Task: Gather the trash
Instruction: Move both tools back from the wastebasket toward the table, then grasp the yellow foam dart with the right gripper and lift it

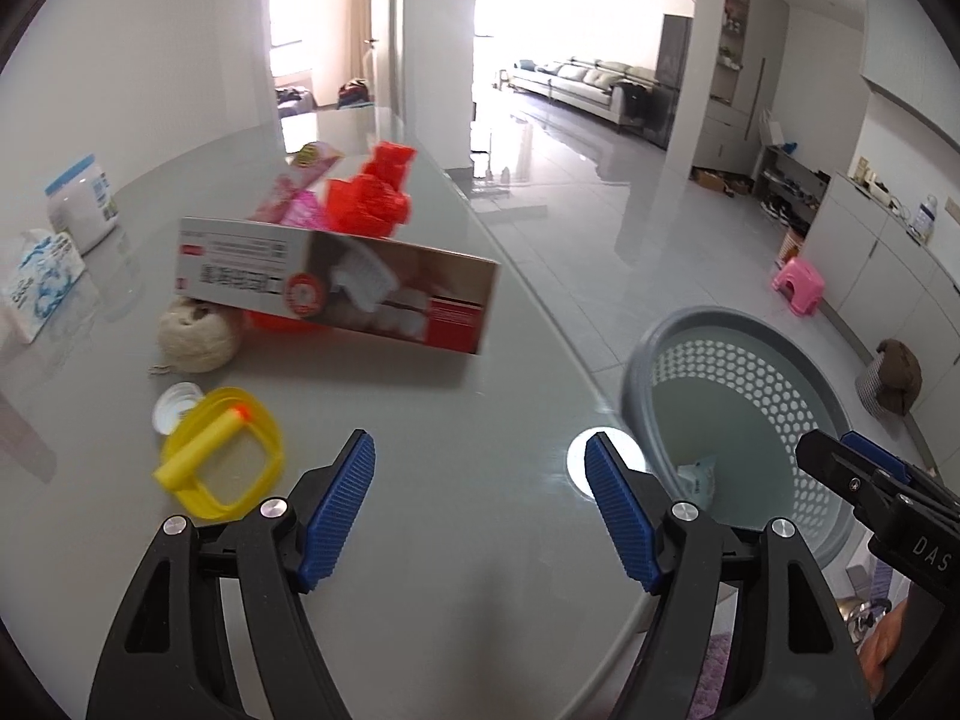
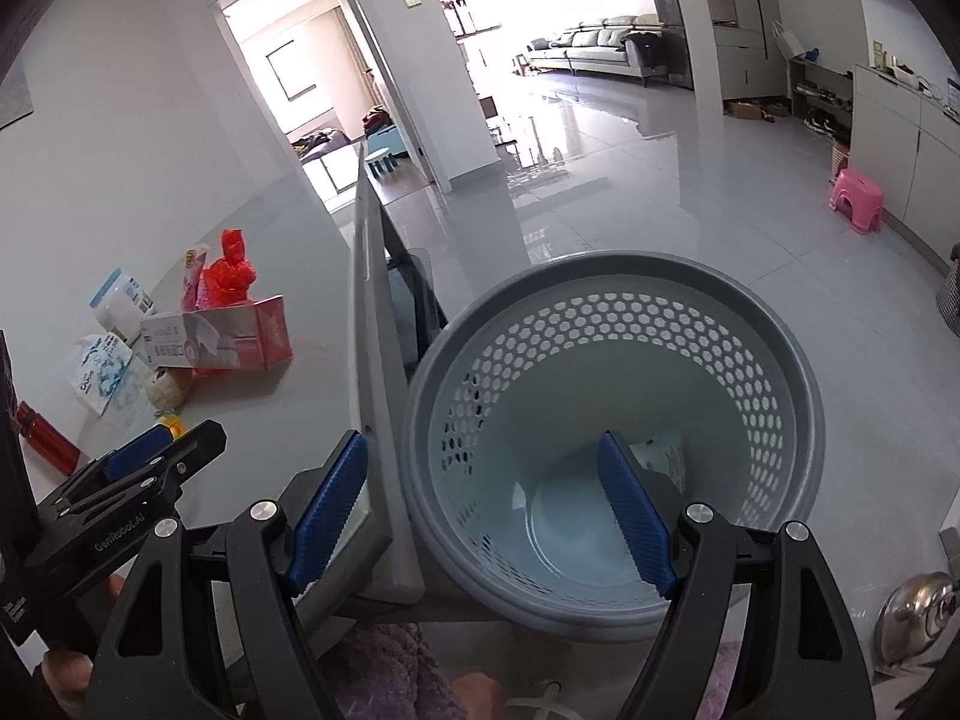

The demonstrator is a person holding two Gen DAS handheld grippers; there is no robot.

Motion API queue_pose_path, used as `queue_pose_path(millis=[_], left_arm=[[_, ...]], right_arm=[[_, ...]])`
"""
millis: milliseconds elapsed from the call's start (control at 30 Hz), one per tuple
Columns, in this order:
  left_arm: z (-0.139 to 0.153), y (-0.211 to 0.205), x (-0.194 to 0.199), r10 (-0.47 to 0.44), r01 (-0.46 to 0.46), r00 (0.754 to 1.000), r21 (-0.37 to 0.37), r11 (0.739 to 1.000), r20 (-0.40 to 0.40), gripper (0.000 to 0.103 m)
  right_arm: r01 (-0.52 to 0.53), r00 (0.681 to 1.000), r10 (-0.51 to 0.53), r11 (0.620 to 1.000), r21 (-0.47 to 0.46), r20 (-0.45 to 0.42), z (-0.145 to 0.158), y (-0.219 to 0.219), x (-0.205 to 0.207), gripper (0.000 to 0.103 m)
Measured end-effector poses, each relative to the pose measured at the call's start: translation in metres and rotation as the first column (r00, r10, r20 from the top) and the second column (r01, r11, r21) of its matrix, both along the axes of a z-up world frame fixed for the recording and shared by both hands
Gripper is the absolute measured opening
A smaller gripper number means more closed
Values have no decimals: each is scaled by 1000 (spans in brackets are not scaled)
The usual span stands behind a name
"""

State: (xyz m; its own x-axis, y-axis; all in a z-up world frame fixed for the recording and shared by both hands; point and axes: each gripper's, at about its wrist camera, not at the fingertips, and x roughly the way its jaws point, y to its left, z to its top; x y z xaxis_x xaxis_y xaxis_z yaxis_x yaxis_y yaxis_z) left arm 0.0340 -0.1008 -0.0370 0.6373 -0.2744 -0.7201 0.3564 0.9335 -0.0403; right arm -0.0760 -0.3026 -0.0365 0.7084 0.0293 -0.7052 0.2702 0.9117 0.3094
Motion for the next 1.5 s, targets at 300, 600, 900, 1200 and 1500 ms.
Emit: queue_pose_path(millis=[300, 600, 900, 1200, 1500], left_arm=[[8, 59, 2, 123, -123, 992, 7, 992, 34, 73], [-1, 132, 9, 262, -263, 965, 10, 965, 26, 73], [-17, 197, 15, 372, -372, 928, 26, 928, 0, 73], [-27, 234, 24, 423, -423, 906, 15, 906, -23, 73], [-31, 246, 30, 430, -430, 903, 3, 903, -23, 73]], right_arm=[[-142, 989, 143, 990, -21, 27, 14, 55, 35, 76], [-264, 964, 265, 963, -57, 10, 16, 118, 65, 77], [-401, 916, 400, 911, -100, -33, 6, 189, 93, 77], [-479, 878, 473, 870, -118, -76, -3, 238, 115, 77], [-512, 858, 502, 855, -85, -111, -6, 266, 129, 77]])
